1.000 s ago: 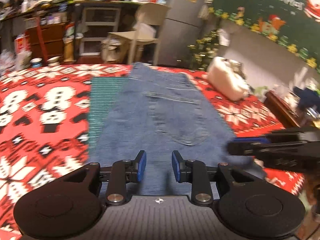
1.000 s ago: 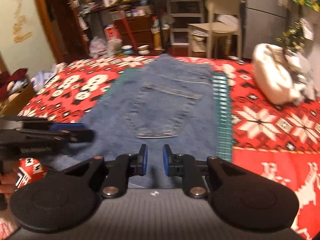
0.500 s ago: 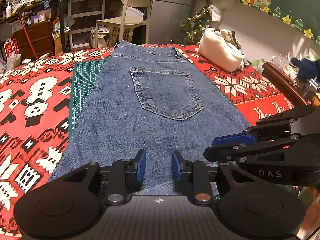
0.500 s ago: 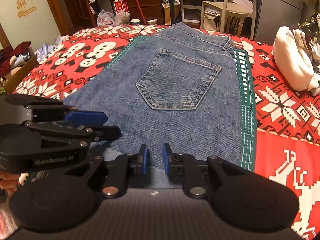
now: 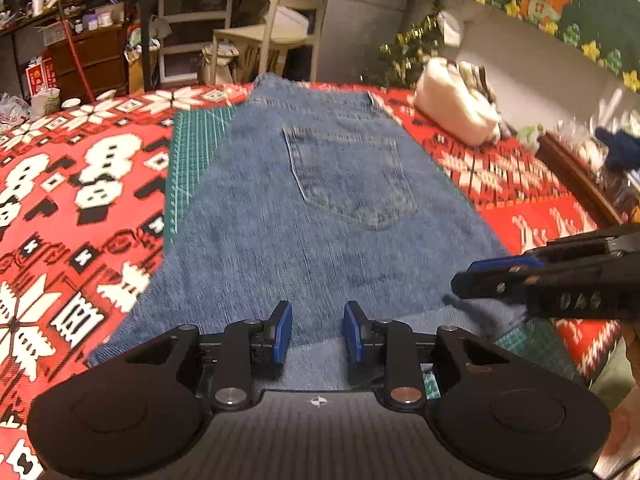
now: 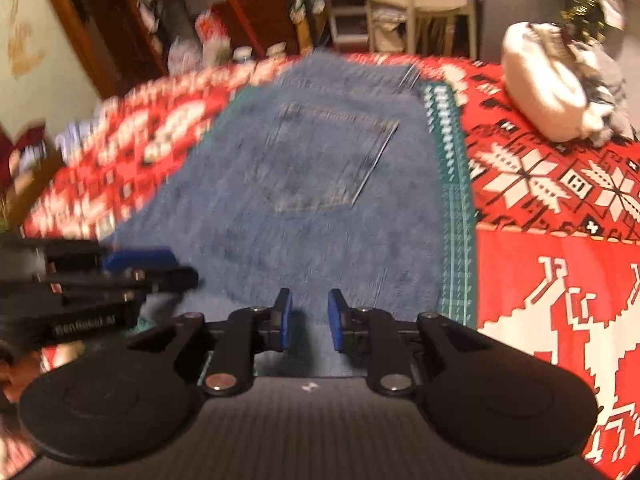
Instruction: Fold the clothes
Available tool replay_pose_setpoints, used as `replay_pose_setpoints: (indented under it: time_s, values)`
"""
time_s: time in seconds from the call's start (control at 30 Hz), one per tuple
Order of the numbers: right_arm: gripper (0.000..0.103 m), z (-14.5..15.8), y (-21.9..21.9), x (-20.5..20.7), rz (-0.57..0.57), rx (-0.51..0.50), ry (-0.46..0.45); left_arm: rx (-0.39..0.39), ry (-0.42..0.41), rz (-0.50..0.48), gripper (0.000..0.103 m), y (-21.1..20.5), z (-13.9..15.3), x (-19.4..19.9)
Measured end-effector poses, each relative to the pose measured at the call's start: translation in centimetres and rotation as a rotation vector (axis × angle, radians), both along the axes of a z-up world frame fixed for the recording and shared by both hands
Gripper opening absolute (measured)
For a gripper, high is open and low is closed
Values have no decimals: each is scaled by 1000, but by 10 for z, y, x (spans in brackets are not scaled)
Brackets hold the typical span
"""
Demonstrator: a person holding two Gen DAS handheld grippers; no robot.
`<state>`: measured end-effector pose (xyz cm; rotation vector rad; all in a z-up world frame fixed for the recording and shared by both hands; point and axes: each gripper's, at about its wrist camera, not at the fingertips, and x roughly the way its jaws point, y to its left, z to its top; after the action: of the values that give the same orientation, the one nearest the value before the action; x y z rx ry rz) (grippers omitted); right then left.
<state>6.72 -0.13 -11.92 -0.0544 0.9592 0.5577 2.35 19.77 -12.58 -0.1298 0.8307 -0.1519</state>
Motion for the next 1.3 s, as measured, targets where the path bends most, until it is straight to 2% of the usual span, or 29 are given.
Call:
replay_pose_setpoints:
  time_s: [0.07,0.33,0.47,0.63,0.77,0.9,1.0,1.07,1.2,1.3]
  values:
    - [22,0,-1,4,-11,6,-9,-29,-35,14,28,3,5,0]
    - [26,2,-4,20,-57,27,-43,11,-19,28,28,0,-5,14]
    - [29,-11,-1,27,-57,3,-15,32,-11,33,28,-2,-10,20]
    - [36,-10,2,19,-33,-30,-1,64,-9,18,31,-6,-11,17]
    - [37,-10,2,10,-13,-69,4,91,4,6,33,-9,-10,10]
    - [37,-7,-5,5,-28,-52,21,74,-7,28,33,-6,-5,6]
    - [39,0,-12,3,-57,-9,-1,57,-19,49,33,-3,0,3]
    - [46,8,-17,2,-73,32,-31,45,-27,63,35,-1,2,1]
    - [69,19,-17,3,-58,87,-60,46,-47,80,56,-2,7,-1]
    - [85,24,-13,3,-37,111,-73,90,-59,83,58,-10,9,2]
